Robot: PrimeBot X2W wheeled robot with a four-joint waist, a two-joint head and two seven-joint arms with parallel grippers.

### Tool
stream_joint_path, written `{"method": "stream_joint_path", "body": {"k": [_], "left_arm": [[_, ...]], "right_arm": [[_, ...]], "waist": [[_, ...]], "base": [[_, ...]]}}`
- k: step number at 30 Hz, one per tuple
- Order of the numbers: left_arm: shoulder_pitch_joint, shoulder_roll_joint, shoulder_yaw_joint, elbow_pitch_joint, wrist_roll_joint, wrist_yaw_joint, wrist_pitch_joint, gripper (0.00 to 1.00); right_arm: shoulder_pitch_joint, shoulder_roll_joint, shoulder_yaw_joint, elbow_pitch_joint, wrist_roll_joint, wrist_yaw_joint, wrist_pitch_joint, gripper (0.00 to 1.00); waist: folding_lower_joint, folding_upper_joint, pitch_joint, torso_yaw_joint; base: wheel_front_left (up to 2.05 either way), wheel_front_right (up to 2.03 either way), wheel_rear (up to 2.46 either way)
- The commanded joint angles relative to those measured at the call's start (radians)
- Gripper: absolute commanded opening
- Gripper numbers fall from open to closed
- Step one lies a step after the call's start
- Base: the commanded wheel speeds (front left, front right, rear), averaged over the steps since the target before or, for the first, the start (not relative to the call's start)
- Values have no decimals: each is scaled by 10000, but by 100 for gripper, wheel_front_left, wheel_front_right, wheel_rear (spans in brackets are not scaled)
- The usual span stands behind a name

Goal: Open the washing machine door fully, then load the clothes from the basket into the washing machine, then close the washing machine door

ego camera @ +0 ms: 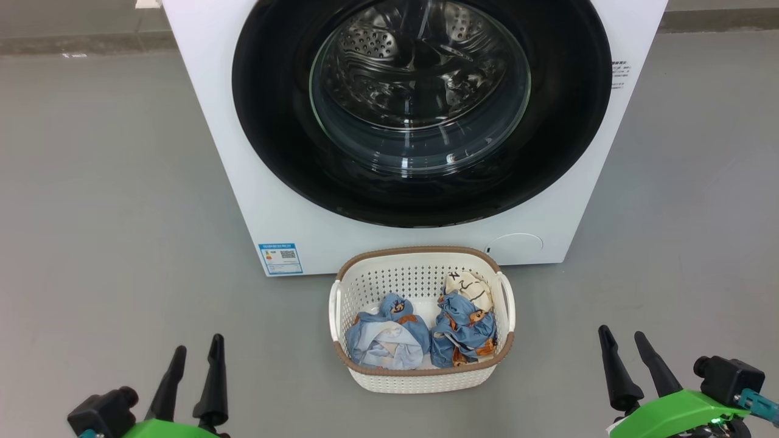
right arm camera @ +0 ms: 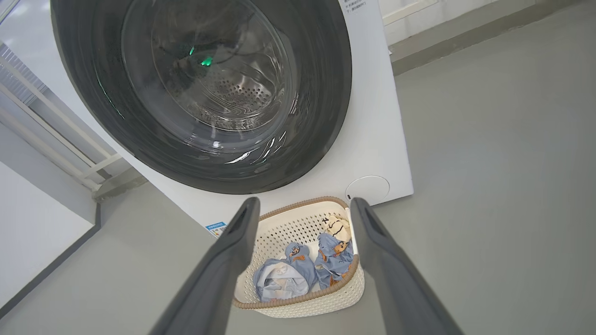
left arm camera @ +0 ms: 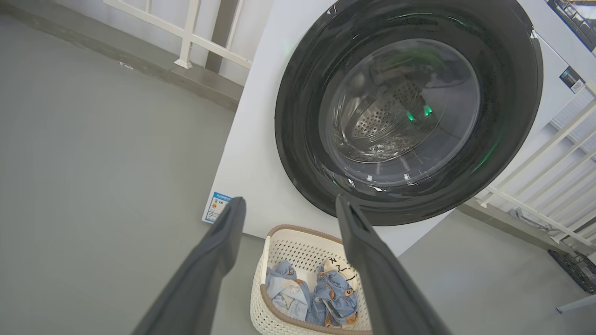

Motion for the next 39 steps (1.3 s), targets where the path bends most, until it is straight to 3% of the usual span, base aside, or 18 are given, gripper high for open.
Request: {"method": "stream_joint_path", "body": {"k": [1,26,39], "left_arm": [[-506,199,180,-188,349,-65,-145,100],[-726,250,-162,557,3028,45,-910,100],[-878,254,-212,798,3811,142,-1194,100]], "right_arm": [[-539,-46,211,-325,-400,11,-141,100],[-439,77,741,-712,-3568,14,-538,100],[-450,101,824,-760,-4656,16,-794,100]], "waist": [[-1,0,1,2],[-1,0,-46,4],[-1,0,-30,11]], "base": [[0,0,0],[0,0,0],[0,0,0]]}}
